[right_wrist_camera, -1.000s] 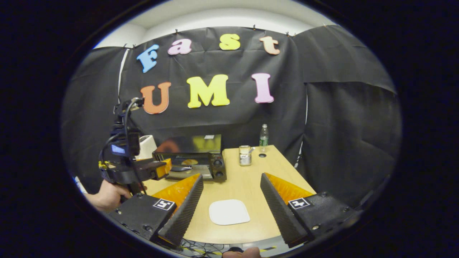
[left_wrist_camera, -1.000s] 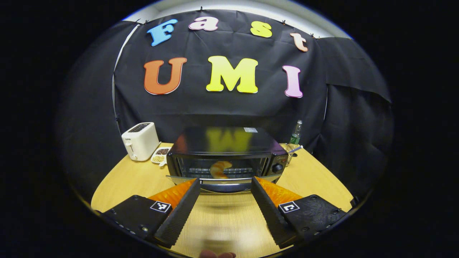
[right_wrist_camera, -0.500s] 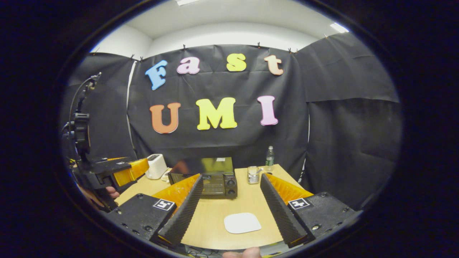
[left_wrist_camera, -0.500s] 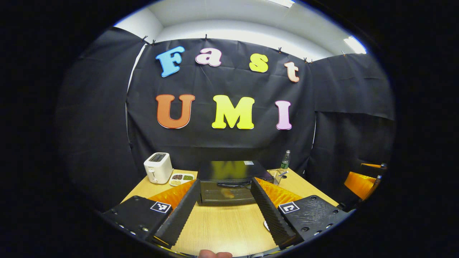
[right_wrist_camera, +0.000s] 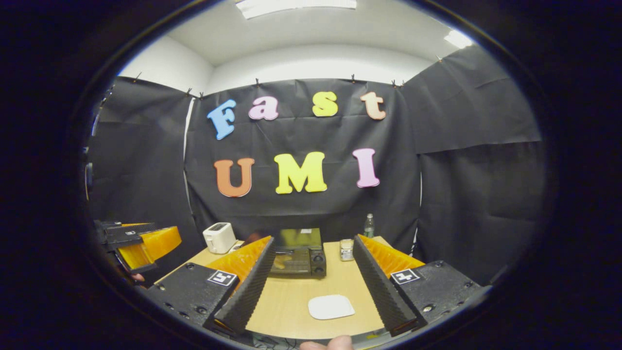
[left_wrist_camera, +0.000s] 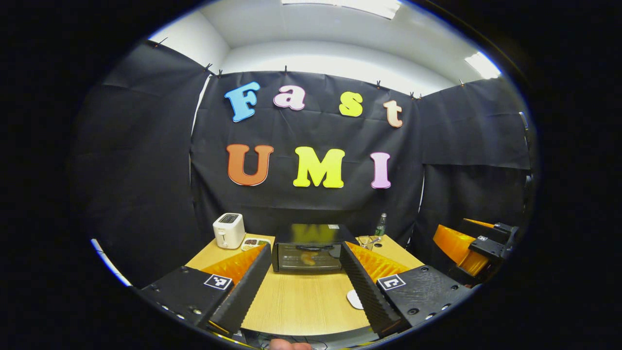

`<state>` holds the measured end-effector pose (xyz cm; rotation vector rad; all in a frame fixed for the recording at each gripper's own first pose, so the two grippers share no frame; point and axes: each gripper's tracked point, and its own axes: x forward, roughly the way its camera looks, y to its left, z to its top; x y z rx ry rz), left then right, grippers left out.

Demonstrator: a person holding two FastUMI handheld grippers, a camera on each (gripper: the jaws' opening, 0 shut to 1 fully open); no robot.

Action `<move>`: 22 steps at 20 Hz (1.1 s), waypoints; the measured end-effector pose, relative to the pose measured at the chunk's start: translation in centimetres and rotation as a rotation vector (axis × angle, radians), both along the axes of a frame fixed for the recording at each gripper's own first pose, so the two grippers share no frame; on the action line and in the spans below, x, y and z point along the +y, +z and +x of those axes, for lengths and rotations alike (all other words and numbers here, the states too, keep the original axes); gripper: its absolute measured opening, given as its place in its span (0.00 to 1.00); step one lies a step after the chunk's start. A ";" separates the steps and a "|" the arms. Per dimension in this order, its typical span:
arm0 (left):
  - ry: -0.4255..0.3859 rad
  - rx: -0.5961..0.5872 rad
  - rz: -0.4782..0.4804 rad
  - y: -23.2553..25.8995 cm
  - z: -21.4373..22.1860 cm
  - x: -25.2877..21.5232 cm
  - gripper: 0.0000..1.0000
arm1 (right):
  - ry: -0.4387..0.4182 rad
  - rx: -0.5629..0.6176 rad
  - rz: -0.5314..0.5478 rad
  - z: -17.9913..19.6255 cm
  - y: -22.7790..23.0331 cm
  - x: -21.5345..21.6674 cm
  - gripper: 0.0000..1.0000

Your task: Open the electric oven with the left hand, put the food in, and close the electric oven.

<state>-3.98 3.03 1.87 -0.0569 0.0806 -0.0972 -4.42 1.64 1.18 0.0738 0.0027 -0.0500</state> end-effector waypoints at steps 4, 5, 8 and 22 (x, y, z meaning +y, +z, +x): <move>0.017 -0.008 -0.018 0.3 -4.1 -1.0 0.93 | 0.022 0.011 0.013 -3.0 -0.8 -0.7 0.96; 0.026 -0.005 -0.018 0.3 -4.8 -1.2 0.93 | 0.029 0.020 0.018 -3.6 -1.1 -0.6 0.97; 0.047 -0.010 -0.020 0.5 -6.6 -1.5 0.93 | 0.044 0.025 0.028 -4.9 -1.3 -1.0 0.97; 0.023 -0.008 0.002 0.9 -6.0 -1.3 0.93 | 0.026 0.019 0.047 -5.9 -0.3 0.3 0.96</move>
